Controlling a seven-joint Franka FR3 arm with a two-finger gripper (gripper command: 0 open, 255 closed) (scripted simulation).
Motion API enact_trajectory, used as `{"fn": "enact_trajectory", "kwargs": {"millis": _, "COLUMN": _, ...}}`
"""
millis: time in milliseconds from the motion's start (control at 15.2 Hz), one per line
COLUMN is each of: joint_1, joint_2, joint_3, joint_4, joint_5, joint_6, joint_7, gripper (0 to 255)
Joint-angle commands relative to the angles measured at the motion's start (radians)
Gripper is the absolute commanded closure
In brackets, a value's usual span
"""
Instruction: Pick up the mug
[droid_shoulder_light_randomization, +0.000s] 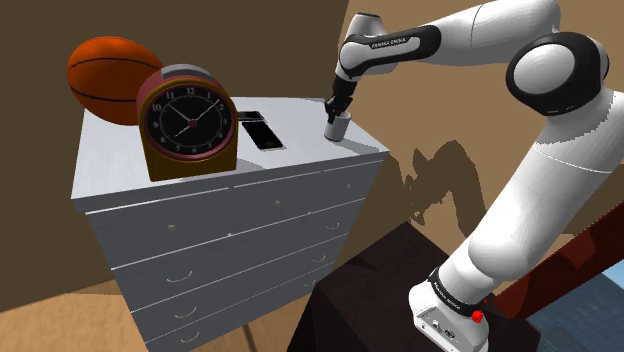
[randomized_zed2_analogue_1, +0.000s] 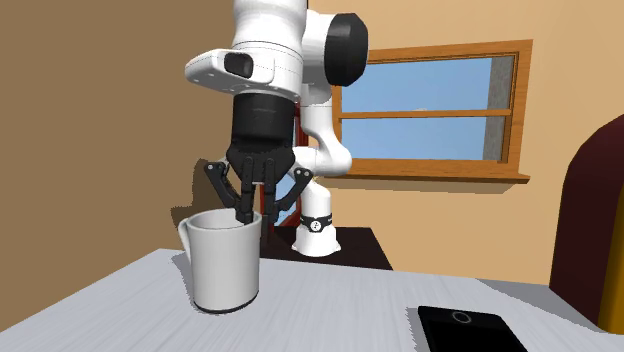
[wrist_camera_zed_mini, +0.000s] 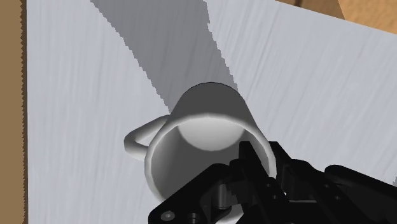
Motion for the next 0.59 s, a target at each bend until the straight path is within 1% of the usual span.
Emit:
{"fn": "enact_trajectory", "kwargs": {"millis": 0, "joint_1": 0.001, "joint_2": -0.008, "joint_3": 0.000, "joint_4": 0.014, "joint_5": 0.000, "joint_6": -0.021, "joint_7": 0.000, "gripper": 255}}
{"fn": "enact_trajectory", "kwargs": {"millis": 528, "joint_1": 0.001, "joint_2": -0.027, "joint_3": 0.001, "joint_4": 0.098, "joint_5": 0.001, "joint_6": -0.124, "joint_7": -0.005, "gripper": 255}}
